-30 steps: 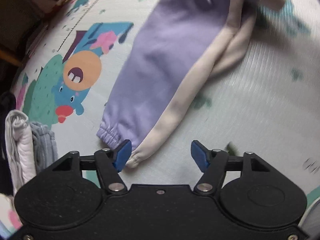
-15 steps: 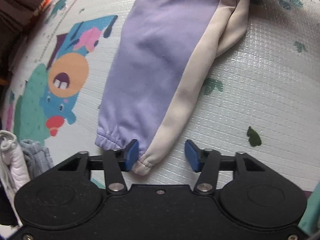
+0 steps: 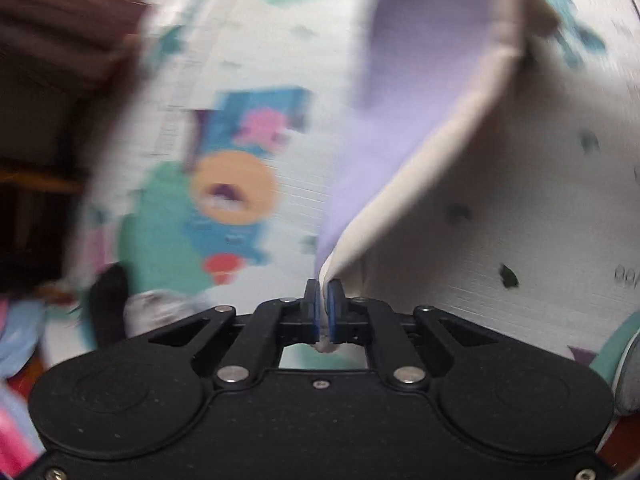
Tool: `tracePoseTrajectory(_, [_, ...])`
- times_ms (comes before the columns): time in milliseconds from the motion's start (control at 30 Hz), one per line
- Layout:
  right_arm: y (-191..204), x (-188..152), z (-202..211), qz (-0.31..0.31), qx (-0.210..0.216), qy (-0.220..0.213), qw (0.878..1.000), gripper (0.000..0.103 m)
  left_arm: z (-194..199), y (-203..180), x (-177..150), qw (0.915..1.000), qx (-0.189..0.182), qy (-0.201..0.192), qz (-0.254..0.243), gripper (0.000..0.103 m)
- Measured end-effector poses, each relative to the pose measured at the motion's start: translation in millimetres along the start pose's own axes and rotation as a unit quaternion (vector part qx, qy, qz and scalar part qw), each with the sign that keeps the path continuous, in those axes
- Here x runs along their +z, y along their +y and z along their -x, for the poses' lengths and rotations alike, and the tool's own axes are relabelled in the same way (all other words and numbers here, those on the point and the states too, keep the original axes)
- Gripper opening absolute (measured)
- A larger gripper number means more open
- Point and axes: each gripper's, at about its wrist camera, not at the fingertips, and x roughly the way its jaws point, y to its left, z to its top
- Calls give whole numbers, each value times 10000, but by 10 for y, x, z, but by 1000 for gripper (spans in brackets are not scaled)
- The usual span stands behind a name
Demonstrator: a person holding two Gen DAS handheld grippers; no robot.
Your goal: Fold clothes
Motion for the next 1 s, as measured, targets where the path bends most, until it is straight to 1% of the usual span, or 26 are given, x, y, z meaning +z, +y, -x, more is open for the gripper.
tracePoseTrajectory(100, [-130, -34, 333, -81, -165, -87, 9998, 9, 575, 142, -13, 9988, 432, -144, 203, 3])
tracePoseTrajectory(133, [-176, -46, 450, -135, -207, -112, 9996, 9, 758, 191, -32, 9977, 473, -251, 424, 3])
tracePoseTrajectory(200, [-263, -68, 716, -378, -107, -182, 9991, 9, 1108, 219, -100, 9951, 607, -407, 660, 3])
tracePoseTrajectory(267, [-266, -89, 970, -460, 55, -257, 9986, 9, 1397, 187, -198, 9935, 599, -528, 811, 3])
tracePoseTrajectory(333, [-239, -118, 1217, -530, 246, -341, 9977, 9, 1638, 93, -302, 9932, 515, -614, 840, 3])
tracePoseTrajectory(400, [-138, -168, 1461, -529, 629, -480, 9955, 9, 1863, -1, -425, 9930, 406, -708, 850, 3])
tracePoseTrajectory(467, [31, -229, 1642, -402, 977, -517, 9931, 9, 1999, -132, -564, 9944, 231, -716, 744, 3])
tracePoseTrajectory(533, [218, -282, 1761, -171, 1451, -463, 9882, 9, 2030, -269, -688, 9949, -106, -666, 746, 3])
tracePoseTrajectory(567, [313, -308, 1784, -35, 1750, -408, 9837, 9, 2026, -338, -739, 9949, -282, -642, 724, 3])
tracePoseTrajectory(600, [400, -328, 1771, 87, 1959, -296, 9801, 9, 1990, -406, -777, 9948, -458, -574, 710, 3])
tracePoseTrajectory(633, [467, -340, 1730, 210, 2046, -146, 9785, 9, 1924, -467, -780, 9949, -588, -494, 647, 3])
tracePoseTrajectory(700, [508, -342, 1588, 338, 2084, 141, 9774, 9, 1781, -585, -758, 9948, -833, -329, 494, 3])
tracePoseTrajectory(767, [432, -318, 1433, 261, 2111, 327, 9766, 9, 1653, -650, -688, 9942, -989, -204, 361, 3])
tracePoseTrajectory(800, [379, -297, 1352, 202, 2086, 401, 9770, 9, 1581, -640, -644, 9937, -1050, -144, 377, 3])
tracePoseTrajectory(933, [156, -222, 1002, -202, 1965, 658, 9781, 9, 1272, -477, -499, 9926, -1063, 61, 585, 3])
tracePoseTrajectory(1000, [163, -174, 787, -195, 1915, 854, 9776, 9, 1061, -397, -402, 9923, -1041, 219, 629, 3])
